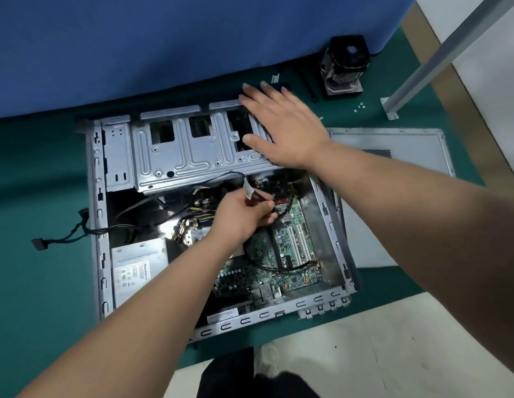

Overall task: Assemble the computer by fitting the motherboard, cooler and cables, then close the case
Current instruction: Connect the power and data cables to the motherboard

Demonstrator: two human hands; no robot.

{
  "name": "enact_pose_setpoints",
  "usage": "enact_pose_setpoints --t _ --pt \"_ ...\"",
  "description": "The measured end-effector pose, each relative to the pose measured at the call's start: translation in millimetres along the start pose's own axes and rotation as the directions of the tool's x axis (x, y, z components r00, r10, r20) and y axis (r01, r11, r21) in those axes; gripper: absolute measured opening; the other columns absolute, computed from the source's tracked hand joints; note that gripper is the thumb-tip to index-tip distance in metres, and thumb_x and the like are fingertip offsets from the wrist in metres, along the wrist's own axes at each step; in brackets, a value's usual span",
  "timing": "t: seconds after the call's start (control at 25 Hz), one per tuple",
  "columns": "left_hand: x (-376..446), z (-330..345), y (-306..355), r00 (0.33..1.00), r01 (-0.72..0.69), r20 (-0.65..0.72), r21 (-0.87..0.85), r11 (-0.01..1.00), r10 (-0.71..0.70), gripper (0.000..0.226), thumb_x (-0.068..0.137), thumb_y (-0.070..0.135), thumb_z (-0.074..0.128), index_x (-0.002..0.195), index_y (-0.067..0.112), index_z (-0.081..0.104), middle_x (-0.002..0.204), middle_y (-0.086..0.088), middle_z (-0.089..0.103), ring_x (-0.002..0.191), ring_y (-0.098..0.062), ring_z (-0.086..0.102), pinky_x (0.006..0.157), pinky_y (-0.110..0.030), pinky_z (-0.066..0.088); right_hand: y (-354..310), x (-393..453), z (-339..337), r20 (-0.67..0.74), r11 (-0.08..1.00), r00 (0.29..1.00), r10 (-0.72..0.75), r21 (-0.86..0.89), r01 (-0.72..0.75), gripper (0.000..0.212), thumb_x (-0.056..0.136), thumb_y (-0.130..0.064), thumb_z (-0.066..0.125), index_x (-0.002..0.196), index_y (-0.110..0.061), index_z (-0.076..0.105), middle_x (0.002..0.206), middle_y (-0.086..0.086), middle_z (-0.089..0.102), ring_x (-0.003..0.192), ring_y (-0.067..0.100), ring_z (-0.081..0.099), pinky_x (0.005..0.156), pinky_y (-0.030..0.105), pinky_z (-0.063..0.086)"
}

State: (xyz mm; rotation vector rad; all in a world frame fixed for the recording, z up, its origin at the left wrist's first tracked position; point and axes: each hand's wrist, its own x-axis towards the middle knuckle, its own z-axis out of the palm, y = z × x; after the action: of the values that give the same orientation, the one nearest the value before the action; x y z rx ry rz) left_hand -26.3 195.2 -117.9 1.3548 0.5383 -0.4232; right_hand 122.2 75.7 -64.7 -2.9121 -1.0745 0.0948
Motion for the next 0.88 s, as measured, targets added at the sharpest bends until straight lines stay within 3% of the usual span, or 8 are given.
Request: enact_pose_setpoints --t 0.12,0.28,0.36,0.48,0.56,0.68,0.88 --pt "11 10 -5 0.997 -0.074 0.003 0.084 0.994 0.074 0.006 0.094 -0.007 0.067 0.097 -0.002 0.068 0.085 -0.018 0.069 0.079 -0.029 0.075 0.076 -0.032 0.064 0 0 0 -0.016 1.000 1.000 -0.009 0.011 0.010 0.073 0.101 -0.059 0.035 0.162 -0.024 0.019 0.171 -0.005 0.011 0.157 0.020 0.008 0.128 0.044 0.006" --pt "30 14 -5 0.977 -0.191 -0.020 0.336 0.922 0.210 0.008 0.091 0.007 0.076 0.087 0.013 0.074 0.095 -0.014 0.077 0.092 -0.030 0.076 0.092 -0.045 0.060 1 0 2 -0.035 1.000 0.999 -0.012 0.018 0.013 0.073 0.101 -0.059 0.037 0.162 -0.024 0.020 0.171 -0.005 0.012 0.157 0.019 0.008 0.127 0.043 0.007" --pt "40 16 -1 0.963 -0.217 -0.041 0.461 0.861 0.265 0.005 0.091 0.016 0.077 0.089 0.013 0.075 0.096 -0.012 0.078 0.094 -0.029 0.074 0.090 -0.043 0.059 2 1 4 -0.042 1.000 0.999 -0.013 0.017 0.014 0.073 0.101 -0.060 0.037 0.162 -0.026 0.020 0.171 -0.006 0.012 0.157 0.019 0.008 0.128 0.043 0.007" --pt "50 22 5 0.940 -0.259 -0.032 0.581 0.772 0.340 0.014 0.088 0.023 0.078 0.079 0.028 0.069 0.095 -0.007 0.076 0.087 -0.025 0.070 0.078 -0.032 0.055 3 3 7 -0.060 0.999 0.998 -0.017 0.026 0.018 0.073 0.100 -0.062 0.036 0.162 -0.027 0.020 0.171 -0.007 0.012 0.157 0.018 0.009 0.128 0.042 0.008" --pt "58 30 6 0.914 -0.297 0.017 0.710 0.639 0.406 0.008 0.090 0.030 0.076 0.092 0.028 0.069 0.105 -0.007 0.073 0.094 -0.026 0.067 0.079 -0.030 0.052 5 3 8 -0.071 0.999 0.997 -0.013 0.039 0.016 0.073 0.100 -0.063 0.036 0.162 -0.028 0.021 0.170 -0.008 0.013 0.157 0.017 0.009 0.128 0.041 0.008" --pt "71 40 6 0.893 -0.308 0.046 0.788 0.533 0.448 0.040 0.093 0.033 0.071 0.132 0.021 0.064 0.132 -0.010 0.066 0.118 -0.031 0.061 0.097 -0.037 0.051 5 4 9 -0.077 0.999 0.997 -0.017 0.050 0.021 0.073 0.099 -0.063 0.037 0.162 -0.029 0.022 0.170 -0.009 0.013 0.157 0.016 0.010 0.128 0.040 0.008" --pt "84 43 4 0.903 -0.265 0.038 0.834 0.484 0.428 0.035 0.096 0.029 0.067 0.130 0.019 0.064 0.129 -0.014 0.066 0.118 -0.034 0.061 0.090 -0.032 0.047 6 5 10 -0.088 0.998 0.996 -0.016 0.067 0.022 0.073 0.099 -0.063 0.040 0.162 -0.030 0.023 0.170 -0.010 0.015 0.157 0.014 0.010 0.127 0.038 0.010"
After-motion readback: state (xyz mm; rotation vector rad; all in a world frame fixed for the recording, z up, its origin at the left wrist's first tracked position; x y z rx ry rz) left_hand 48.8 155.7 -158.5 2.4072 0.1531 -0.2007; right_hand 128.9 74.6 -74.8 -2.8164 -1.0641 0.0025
